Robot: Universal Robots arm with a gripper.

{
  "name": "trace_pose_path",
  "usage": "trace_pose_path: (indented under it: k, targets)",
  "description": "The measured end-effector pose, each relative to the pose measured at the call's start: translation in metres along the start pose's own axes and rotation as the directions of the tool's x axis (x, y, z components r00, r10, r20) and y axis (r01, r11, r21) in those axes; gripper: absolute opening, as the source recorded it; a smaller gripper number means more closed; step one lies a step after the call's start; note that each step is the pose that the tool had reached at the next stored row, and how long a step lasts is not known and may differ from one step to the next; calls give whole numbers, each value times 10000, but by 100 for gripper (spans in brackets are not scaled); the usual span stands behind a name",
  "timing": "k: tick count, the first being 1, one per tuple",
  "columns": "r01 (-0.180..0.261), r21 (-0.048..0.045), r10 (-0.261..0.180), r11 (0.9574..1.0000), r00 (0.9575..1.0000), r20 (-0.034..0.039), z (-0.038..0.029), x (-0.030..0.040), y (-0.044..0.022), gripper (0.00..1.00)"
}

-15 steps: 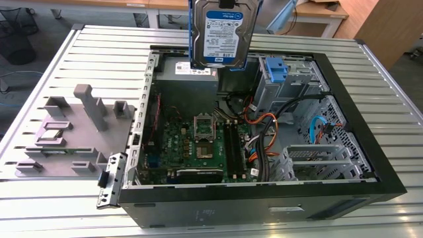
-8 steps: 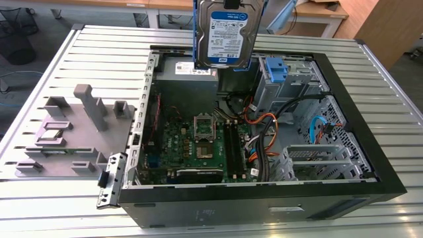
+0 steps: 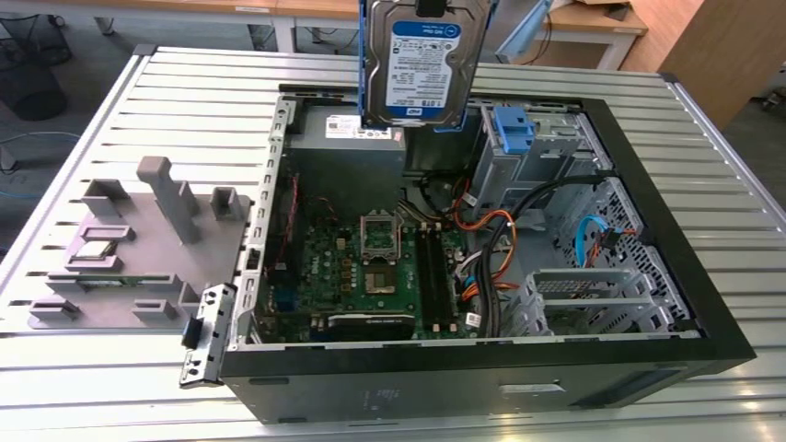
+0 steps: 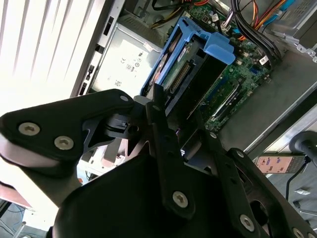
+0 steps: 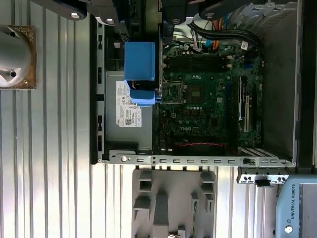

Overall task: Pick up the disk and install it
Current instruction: 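Pick up the disk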

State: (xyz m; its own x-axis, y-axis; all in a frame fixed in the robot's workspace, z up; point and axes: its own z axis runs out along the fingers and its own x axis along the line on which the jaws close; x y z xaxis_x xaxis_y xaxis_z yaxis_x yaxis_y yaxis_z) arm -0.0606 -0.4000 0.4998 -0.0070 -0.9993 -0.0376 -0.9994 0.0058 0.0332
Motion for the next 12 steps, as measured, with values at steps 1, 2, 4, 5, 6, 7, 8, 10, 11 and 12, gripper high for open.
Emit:
trace_pose_path:
  k: [1, 2, 4, 5, 6, 7, 8, 10, 11, 12]
  targets:
    - [0, 0, 0, 10000, 10000, 0, 0, 5, 0, 35]
    - [0, 0, 0, 10000, 10000, 0, 1, 13, 0, 35]
    - [-1, 0, 1, 10000, 10000, -1, 3, 37, 0, 35]
    - [-1, -1, 1, 10000, 10000, -1, 3, 50, 0, 35]
    - [0, 0, 0, 10000, 10000, 0, 5, 67, 0, 35]
    - [-1, 0, 1, 10000, 10000, 0, 6, 87, 0, 35]
    - [-1, 0, 1, 10000, 10000, 1, 7, 107, -1, 35]
    - [0, 1, 0, 10000, 10000, 1, 8, 152, -1, 35]
    - [0, 0, 0, 10000, 10000, 0, 8, 174, -1, 35]
    - [0, 0, 0, 10000, 10000, 0, 8, 199, -2, 35]
